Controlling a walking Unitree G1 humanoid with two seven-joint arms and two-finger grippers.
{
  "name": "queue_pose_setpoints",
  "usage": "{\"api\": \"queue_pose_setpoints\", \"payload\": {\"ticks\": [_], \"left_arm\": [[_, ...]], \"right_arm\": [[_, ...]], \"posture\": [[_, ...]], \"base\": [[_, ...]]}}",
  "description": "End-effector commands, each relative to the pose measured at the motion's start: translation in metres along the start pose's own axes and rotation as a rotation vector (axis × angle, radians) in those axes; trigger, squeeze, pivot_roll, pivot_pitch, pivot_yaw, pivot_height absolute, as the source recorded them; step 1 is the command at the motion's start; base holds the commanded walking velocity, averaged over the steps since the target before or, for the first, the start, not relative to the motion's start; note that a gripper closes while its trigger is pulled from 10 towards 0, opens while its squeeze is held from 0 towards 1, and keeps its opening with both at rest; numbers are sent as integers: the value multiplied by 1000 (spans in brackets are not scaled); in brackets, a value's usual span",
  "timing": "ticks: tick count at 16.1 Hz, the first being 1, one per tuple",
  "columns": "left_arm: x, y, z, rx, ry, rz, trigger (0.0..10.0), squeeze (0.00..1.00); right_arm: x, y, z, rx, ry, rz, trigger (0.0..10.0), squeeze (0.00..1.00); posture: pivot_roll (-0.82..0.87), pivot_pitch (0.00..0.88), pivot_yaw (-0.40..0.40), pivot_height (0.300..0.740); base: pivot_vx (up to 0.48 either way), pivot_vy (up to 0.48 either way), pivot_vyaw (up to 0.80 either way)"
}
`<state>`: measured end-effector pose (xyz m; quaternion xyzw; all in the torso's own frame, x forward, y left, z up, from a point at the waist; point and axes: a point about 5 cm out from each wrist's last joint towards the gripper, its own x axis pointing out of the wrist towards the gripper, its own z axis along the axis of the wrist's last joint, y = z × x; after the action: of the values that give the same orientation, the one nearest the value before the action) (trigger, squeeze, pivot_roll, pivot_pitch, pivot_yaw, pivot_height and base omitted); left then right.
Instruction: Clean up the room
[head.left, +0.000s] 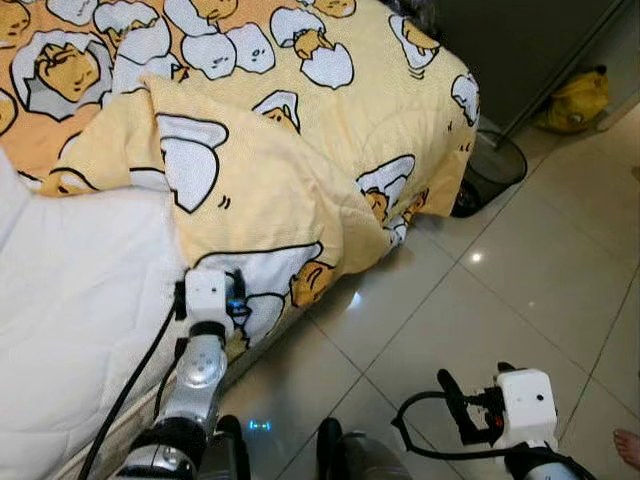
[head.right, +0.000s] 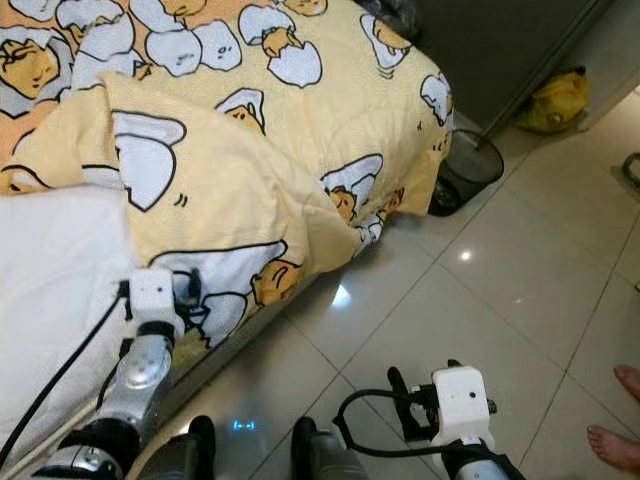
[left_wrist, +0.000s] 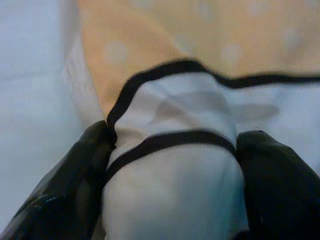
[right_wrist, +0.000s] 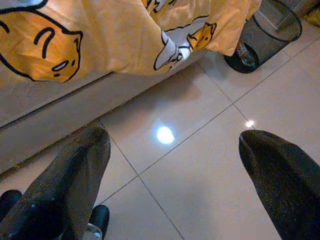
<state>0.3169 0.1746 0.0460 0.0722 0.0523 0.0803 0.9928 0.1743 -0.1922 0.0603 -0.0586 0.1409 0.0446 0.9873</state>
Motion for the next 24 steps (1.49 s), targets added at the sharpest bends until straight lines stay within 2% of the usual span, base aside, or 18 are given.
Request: {"api": "queue_pose_setpoints", "payload": {"ticks": [1,3,4,6,7,8,9,10,11,12,13,15,18,20,22,24], "left_arm": [[-21,7,-47,-36,261,42,10000,0],[-21,11,-51,-97,307,73,10000,0],[-17,6,-47,-136,310,54,0,0],[-11,7,-41,-178,315,75,0,0],[-11,13,-44,-194,337,109,0,0],[-13,17,-47,-151,345,113,0,0],[-17,21,-51,-92,355,108,0,0],[-21,24,-57,36,379,88,0,0],[-30,22,-68,170,400,15,0,0],[-33,22,-70,149,415,11,0,0],[-43,17,-80,111,440,-29,0,0],[-50,14,-84,155,418,-79,0,0],[-52,10,-83,169,383,-124,0,0],[-47,3,-77,124,360,-137,0,0],[-44,-3,-74,106,359,-139,0,0],[-47,-6,-76,127,371,-158,0,0]], "right_arm": [[-4,-4,-9,-1,49,-14,10000,0],[0,-3,-5,1,42,-10,10000,0],[2,-3,-3,1,37,-6,10000,0],[7,-5,-4,0,38,-8,10000,0],[11,-6,-2,-1,31,-8,10000,0],[13,-6,-2,1,30,-9,10000,0],[15,-6,-2,3,29,-11,10000,0],[17,-6,-2,4,29,-11,10000,0],[21,-5,-4,10,32,-10,10000,0],[22,-5,-5,11,34,-9,10000,0],[26,-2,-8,-3,40,27,10000,0],[31,-2,-9,-5,43,33,10000,0],[41,1,-8,10,31,27,10000,0],[49,7,-7,16,24,43,10000,0],[53,5,-7,15,20,42,10000,0],[55,6,-9,16,20,40,10000,0]], "posture": [[-96,362,-163,740],[-101,350,-172,740],[-98,345,-173,740],[-90,317,-168,740],[-85,304,-164,740],[-74,291,-159,740],[-70,286,-156,740],[-62,277,-152,740],[-46,262,-145,740],[-38,255,-142,740],[-15,231,-135,740],[7,211,-131,740],[30,197,-126,740],[41,185,-128,740],[50,185,-126,740],[50,182,-125,740]], "base": [[0,0,0],[0,0,0],[0,0,0],[0,0,0],[0,0,0],[0,0,0],[0,0,0],[0,0,0],[0,0,0],[0,0,0],[0,0,0],[0,0,0],[0,0,0],[0,0,0],[0,0,0],[0,0,0]]}}
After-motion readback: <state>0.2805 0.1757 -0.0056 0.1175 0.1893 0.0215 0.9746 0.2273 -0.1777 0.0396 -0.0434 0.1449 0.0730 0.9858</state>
